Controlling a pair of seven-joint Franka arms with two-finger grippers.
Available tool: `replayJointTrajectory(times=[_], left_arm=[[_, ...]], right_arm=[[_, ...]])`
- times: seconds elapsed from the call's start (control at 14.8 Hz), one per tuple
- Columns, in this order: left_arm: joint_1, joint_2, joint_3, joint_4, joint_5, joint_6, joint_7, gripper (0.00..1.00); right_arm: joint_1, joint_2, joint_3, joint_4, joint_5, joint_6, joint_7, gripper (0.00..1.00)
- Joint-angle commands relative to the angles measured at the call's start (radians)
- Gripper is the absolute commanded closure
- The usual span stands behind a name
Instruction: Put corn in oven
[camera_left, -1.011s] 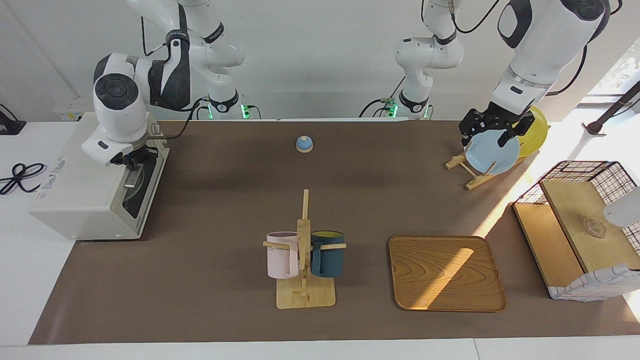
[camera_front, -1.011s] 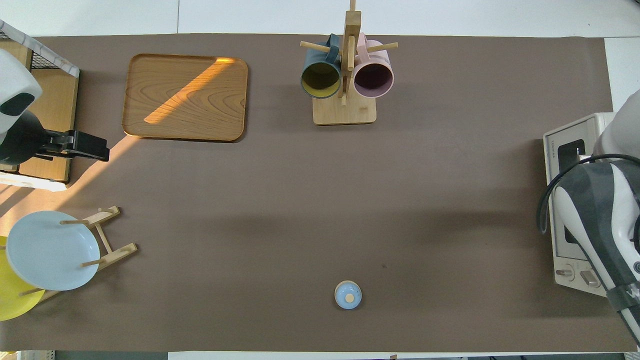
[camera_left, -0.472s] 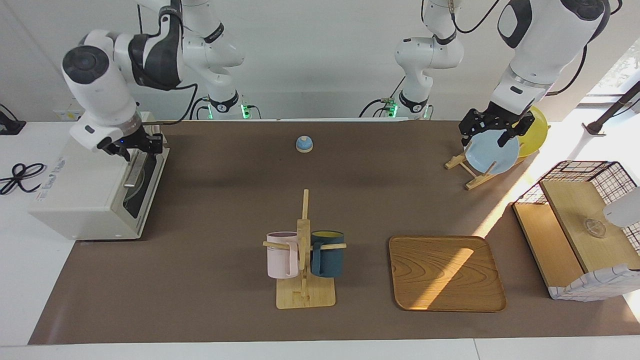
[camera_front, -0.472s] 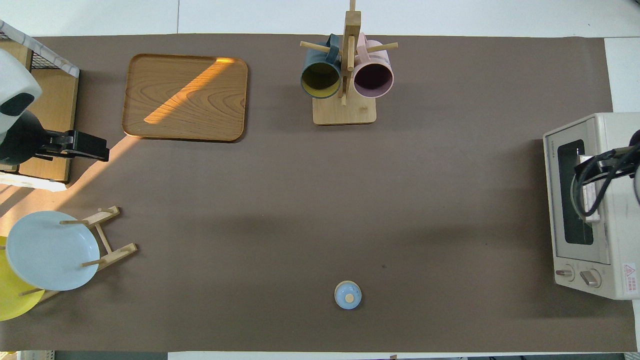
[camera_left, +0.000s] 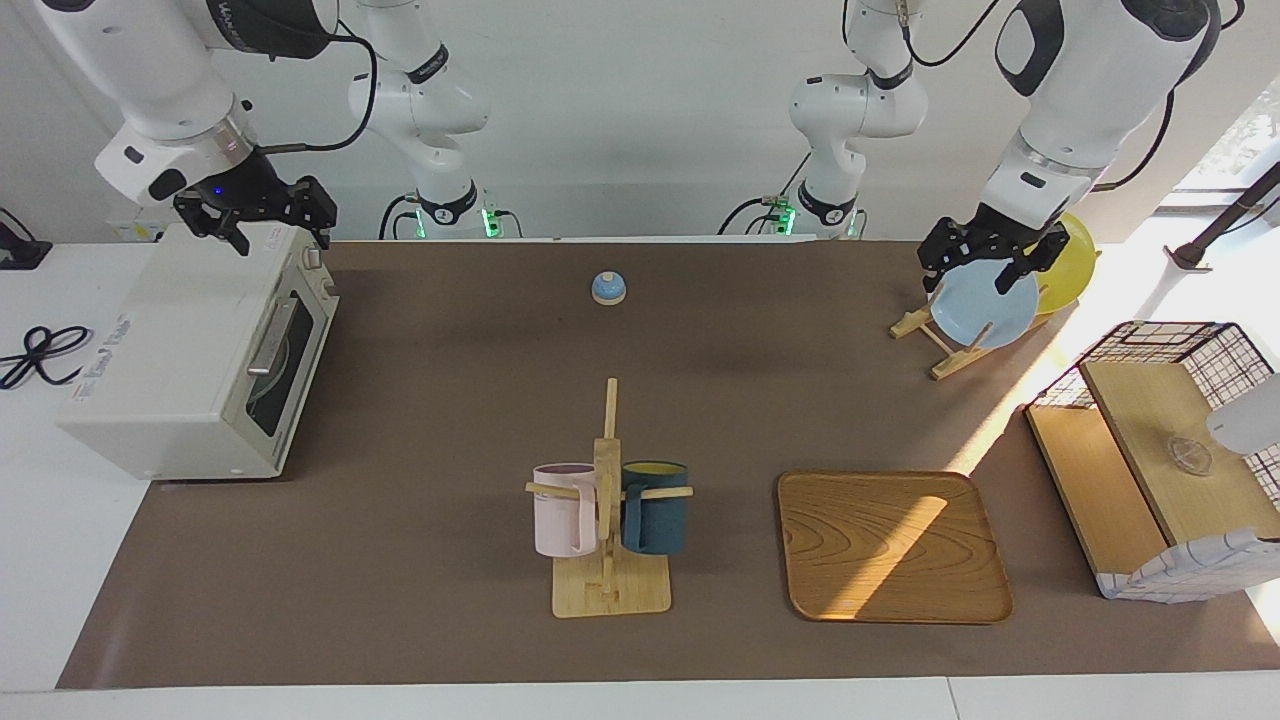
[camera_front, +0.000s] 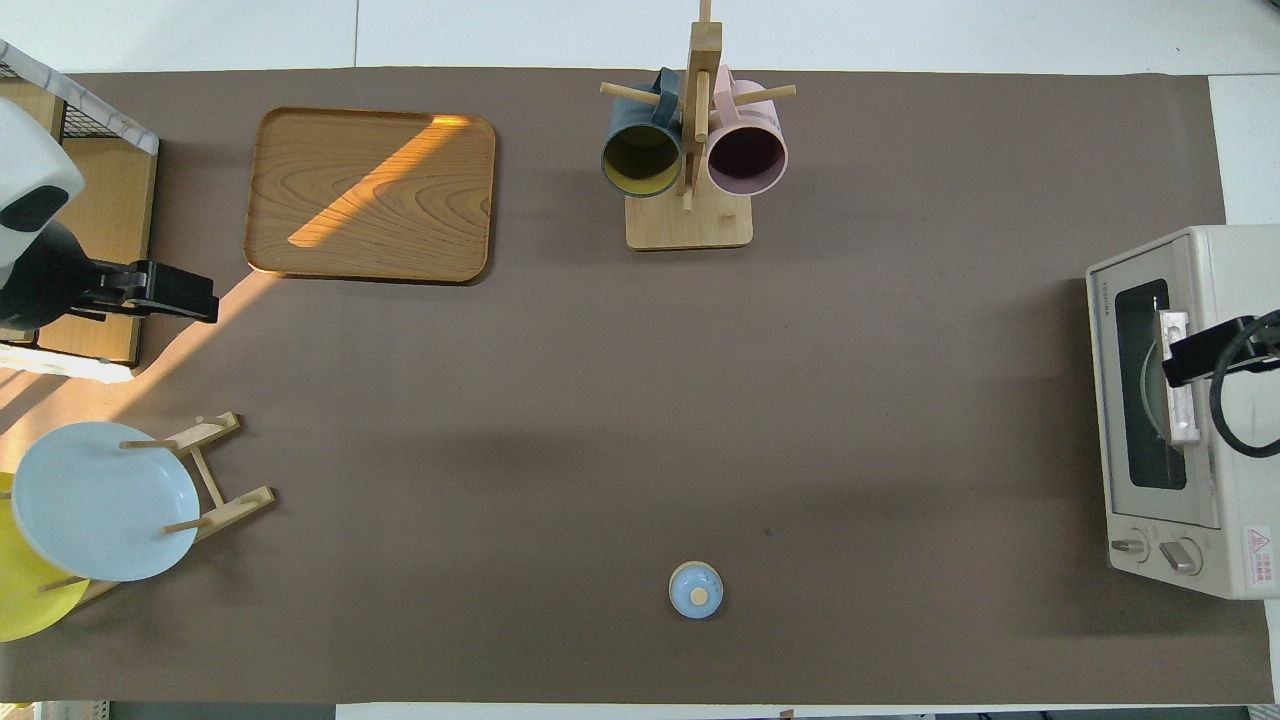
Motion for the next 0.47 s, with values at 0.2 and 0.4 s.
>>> replayJointTrajectory(times=[0.2,0.4], left_arm=[[-0.003,-0.003,0.003,0.008,0.017,-0.013,-0.005,0.0],[-0.003,-0.005,0.003,0.008,0.017,-0.013,-0.004,0.0]], right_arm=[[0.002,0.022,0.01,0.045,0.026,-0.027,0.018,0.0],[0.016,0.028,0.008,0.059,0.018,-0.01,0.026,0.0]])
